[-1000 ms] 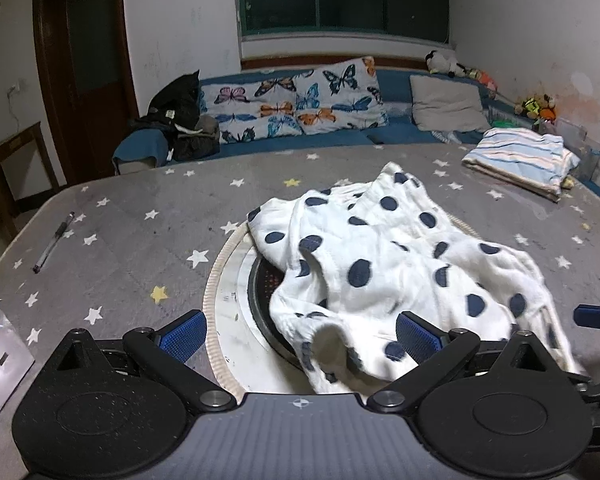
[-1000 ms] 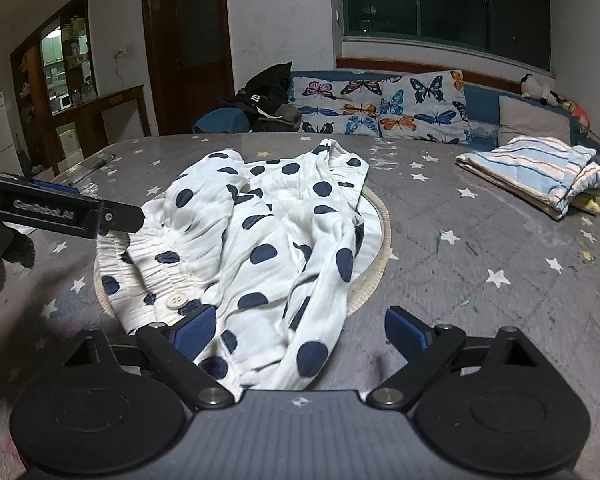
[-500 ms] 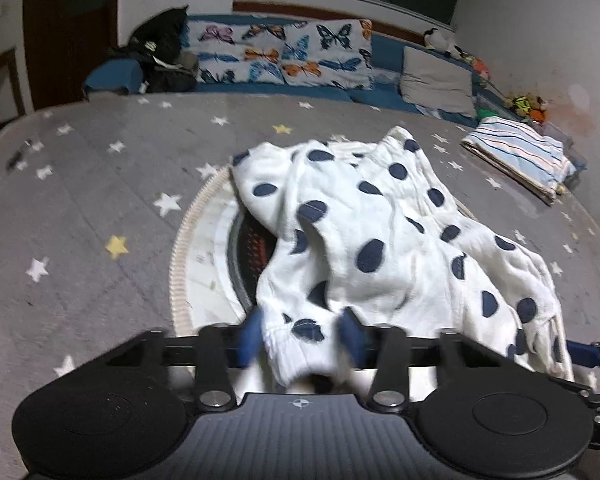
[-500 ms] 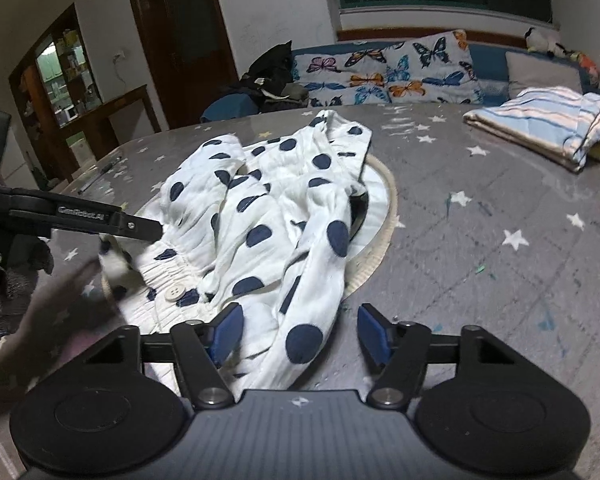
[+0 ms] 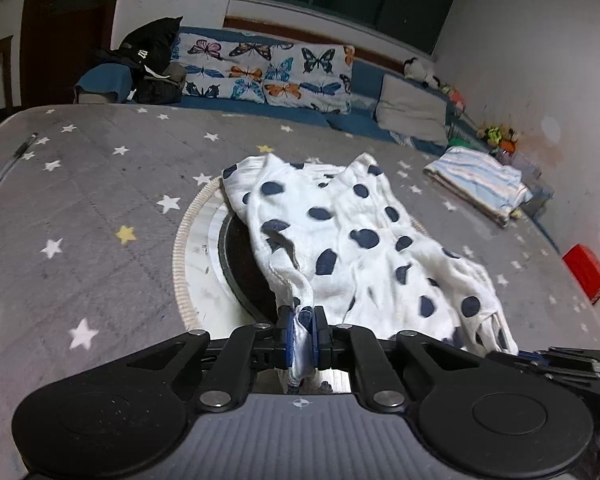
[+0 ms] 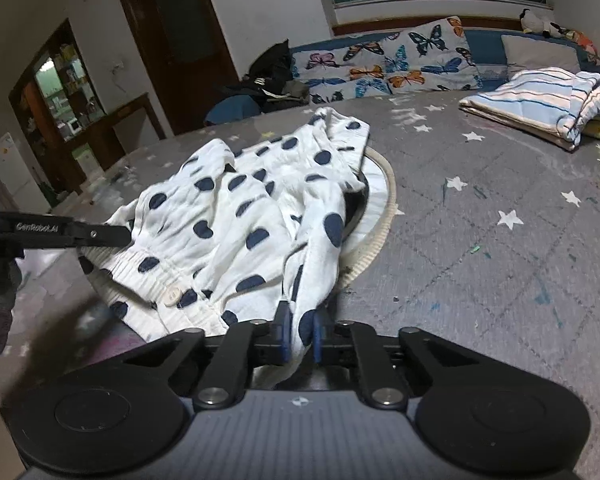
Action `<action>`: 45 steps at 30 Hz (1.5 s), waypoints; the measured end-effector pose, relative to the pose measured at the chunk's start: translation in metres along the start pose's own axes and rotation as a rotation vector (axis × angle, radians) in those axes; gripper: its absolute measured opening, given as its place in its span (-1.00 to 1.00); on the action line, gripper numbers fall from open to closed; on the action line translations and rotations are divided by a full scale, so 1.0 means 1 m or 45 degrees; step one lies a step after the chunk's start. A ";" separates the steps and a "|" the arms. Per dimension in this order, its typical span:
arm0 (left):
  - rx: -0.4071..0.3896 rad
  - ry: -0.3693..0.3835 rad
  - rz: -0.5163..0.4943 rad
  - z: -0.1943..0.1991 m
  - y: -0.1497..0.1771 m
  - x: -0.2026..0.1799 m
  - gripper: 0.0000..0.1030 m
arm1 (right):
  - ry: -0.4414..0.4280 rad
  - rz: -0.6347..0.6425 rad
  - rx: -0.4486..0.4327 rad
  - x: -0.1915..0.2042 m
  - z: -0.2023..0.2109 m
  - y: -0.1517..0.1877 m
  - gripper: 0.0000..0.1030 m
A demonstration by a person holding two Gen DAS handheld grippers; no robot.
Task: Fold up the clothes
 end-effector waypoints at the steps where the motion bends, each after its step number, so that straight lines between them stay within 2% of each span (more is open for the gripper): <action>1: -0.003 0.006 0.004 0.007 0.002 0.002 -0.82 | -0.019 0.009 0.000 0.002 0.005 0.000 -0.84; 7: 0.012 0.055 0.033 0.056 0.025 0.015 -0.82 | -0.127 0.068 0.028 0.020 0.042 0.006 -0.86; 11: 0.040 0.086 0.009 0.082 0.048 0.019 -0.82 | -0.198 0.108 0.057 0.033 0.068 0.012 -0.86; 17: 0.191 0.131 -0.087 0.091 0.084 0.016 -0.80 | -0.262 0.163 0.188 0.054 0.091 0.037 -0.84; 20: 0.222 0.133 -0.122 0.088 0.088 0.017 -0.72 | -0.250 0.173 0.239 0.054 0.093 0.041 -0.66; 22: 0.202 0.132 -0.142 0.092 0.081 0.017 -0.65 | -0.231 0.185 0.249 0.052 0.096 0.039 -0.66; 26: 0.133 0.115 -0.178 0.095 0.065 0.016 -0.33 | -0.173 0.208 0.211 0.046 0.102 0.022 -0.60; 32: 0.046 0.053 -0.178 0.073 0.029 0.015 -0.32 | -0.090 0.232 0.157 0.024 0.078 -0.017 -0.52; 39: -0.006 0.006 -0.185 0.008 -0.023 -0.008 -0.31 | -0.033 0.180 0.089 -0.014 0.022 -0.073 -0.48; 42: -0.012 0.002 -0.194 -0.022 -0.044 -0.020 -0.19 | -0.014 0.168 0.072 -0.024 0.000 -0.093 -0.31; 45: -0.035 -0.028 -0.232 -0.052 -0.066 -0.033 -0.10 | 0.000 0.151 0.056 -0.036 -0.022 -0.113 -0.31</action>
Point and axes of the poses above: each gripper's, at about its wrist camera, not at the fingertips, and z roughly against the way its jaws point, x to its left, y to its underside, the point moved 3 cm from there along -z, roughly the way its jaws point, and after that the axes turned 10 degrees about -y, right-handed, at the moved point
